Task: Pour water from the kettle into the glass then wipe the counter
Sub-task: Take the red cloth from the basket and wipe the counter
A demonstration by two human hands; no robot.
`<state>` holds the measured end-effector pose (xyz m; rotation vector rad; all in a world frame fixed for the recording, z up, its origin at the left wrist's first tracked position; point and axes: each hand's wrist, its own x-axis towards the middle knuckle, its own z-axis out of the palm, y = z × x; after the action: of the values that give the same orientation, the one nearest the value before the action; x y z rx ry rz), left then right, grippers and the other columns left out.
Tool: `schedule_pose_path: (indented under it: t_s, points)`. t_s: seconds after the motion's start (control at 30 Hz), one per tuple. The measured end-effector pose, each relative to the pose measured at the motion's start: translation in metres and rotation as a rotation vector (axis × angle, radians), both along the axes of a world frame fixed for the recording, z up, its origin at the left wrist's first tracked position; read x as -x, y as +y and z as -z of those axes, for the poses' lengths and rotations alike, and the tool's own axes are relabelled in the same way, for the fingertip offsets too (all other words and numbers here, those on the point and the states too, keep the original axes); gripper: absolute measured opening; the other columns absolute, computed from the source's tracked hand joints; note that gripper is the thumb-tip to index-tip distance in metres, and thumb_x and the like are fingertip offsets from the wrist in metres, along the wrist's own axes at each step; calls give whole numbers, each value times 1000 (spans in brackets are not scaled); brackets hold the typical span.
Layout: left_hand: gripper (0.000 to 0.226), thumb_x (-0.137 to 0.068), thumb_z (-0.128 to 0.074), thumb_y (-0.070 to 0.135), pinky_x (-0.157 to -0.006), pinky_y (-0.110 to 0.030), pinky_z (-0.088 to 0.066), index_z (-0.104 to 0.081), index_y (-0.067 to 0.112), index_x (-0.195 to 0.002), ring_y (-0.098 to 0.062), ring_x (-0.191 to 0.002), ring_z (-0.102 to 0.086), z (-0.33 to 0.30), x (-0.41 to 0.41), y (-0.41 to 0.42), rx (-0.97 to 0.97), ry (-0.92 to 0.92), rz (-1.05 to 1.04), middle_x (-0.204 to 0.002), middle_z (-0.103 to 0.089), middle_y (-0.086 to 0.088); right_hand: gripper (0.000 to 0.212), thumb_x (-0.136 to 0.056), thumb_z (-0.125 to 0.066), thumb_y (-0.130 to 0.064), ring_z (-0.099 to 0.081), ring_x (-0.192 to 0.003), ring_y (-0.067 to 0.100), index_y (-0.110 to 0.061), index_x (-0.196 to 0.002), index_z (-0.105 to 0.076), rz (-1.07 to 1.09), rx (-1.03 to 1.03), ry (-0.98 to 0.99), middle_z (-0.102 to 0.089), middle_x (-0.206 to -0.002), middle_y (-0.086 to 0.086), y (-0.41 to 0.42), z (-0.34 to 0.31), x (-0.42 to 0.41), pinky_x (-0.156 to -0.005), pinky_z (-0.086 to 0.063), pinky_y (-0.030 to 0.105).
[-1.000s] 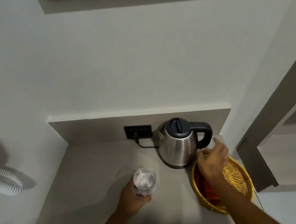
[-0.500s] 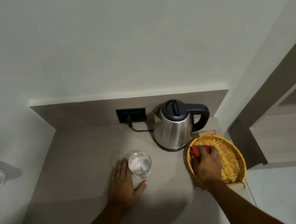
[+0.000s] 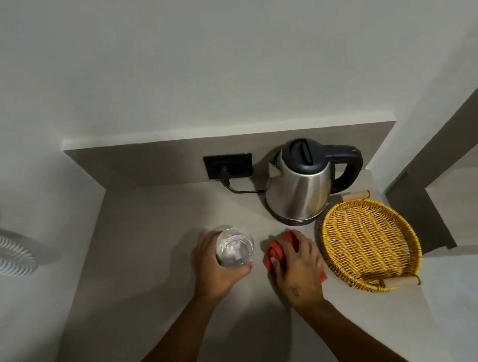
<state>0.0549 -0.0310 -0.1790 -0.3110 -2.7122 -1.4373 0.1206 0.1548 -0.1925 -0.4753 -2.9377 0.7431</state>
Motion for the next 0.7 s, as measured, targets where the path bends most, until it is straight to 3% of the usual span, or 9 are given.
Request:
schedule_pose_path:
  t_s: [0.17,0.3,0.37,0.47,0.6,0.7]
  points:
    - [78,-36,-96,42,-81,-52,-59,-65,21,-105,-25,-93,-70,-14,-4,-50,17,-21,-135,-103,-70,-2,47,-91,-53,-41,-28,-135,30,-31,-136,-45,-109,-7,-8,-35,-150,5,-29,3,46,-112,-27,50]
    - [69,-45,-99,32,-87,-52,-57,-71,22,-108,-22,-99,-72,-23,3,-79,32,-14,-150,-108,-73,-1,50,-93,-37,-51,-24,-141,32,-31,-136,-51,-527,-58,-25,-29,-157,6,-69,3,31,-114,-22,49]
    - [70,-45,-99,37,-86,-50,-58,-70,27,-107,-20,-99,-72,-27,6,-89,48,-7,-159,-107,-73,2,45,-92,-46,-54,-32,-139,33,-36,-131,-55,-670,-93,29,-35,-155,6,-64,16,-7,-110,-31,53]
    - [72,-42,-99,42,-84,-46,-59,-66,36,-106,-16,-96,-70,-32,3,-96,46,30,-174,-106,-70,6,44,-88,-47,-63,-39,-131,35,-48,-129,-52,-498,-105,32,-43,-148,6,-21,21,-33,-102,-36,58]
    - [72,-43,-97,46,-89,-42,-58,-67,33,-107,-11,-100,-68,-35,-3,-93,40,11,-180,-108,-69,8,44,-88,-52,-52,-31,-132,37,-44,-131,-48,-210,-154,-40,-34,-149,9,-8,13,31,-106,-31,60]
    - [75,-44,-99,44,-94,-50,-56,-69,26,-111,-21,-105,-69,-34,-2,-88,44,-37,-172,-112,-71,1,45,-88,-48,-53,-28,-132,35,-44,-132,-47,-305,-147,-69,-31,-151,7,-42,4,63,-107,-29,56]
